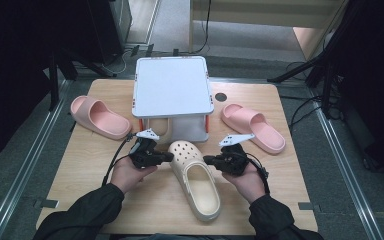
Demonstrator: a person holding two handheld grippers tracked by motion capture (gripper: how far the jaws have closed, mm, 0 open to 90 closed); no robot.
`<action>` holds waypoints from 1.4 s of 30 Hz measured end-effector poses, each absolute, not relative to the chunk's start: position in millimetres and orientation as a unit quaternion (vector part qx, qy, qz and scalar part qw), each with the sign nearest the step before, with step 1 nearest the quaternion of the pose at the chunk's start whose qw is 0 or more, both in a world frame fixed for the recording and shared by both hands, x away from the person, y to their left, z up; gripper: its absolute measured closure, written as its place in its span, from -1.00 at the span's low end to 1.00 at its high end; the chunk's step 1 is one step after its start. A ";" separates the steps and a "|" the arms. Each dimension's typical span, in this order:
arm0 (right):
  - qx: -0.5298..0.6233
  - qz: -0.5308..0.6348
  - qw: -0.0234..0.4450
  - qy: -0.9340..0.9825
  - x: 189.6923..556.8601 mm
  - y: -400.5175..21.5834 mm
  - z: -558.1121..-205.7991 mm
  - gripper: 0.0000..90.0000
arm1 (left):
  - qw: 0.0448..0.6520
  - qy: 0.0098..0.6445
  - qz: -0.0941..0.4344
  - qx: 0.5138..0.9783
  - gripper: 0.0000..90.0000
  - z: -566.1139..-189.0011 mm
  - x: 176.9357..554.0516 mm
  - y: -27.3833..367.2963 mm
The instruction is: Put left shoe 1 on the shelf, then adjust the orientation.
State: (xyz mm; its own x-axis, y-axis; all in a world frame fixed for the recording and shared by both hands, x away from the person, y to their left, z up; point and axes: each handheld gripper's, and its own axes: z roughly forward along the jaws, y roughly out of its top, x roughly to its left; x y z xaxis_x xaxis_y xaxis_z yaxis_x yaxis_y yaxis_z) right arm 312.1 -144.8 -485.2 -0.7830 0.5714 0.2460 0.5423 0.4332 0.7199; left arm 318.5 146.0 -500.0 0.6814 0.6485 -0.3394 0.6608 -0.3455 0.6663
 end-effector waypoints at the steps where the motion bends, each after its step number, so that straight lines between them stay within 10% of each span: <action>1: 0.329 0.415 0.018 0.848 309.9 -142.8 -486.1 1.00 | 0.410 0.399 -0.008 0.820 0.92 -500.0 318.5 146.0; 18: 0.333 0.418 0.035 0.845 291.3 -143.2 -482.6 0.97 | 0.412 0.390 -0.031 0.823 0.86 -495.9 337.7 139.7; 42: 0.368 0.456 0.070 0.807 243.1 -152.8 -462.0 0.45 | 0.451 0.360 -0.020 0.817 0.86 -429.1 335.1 173.6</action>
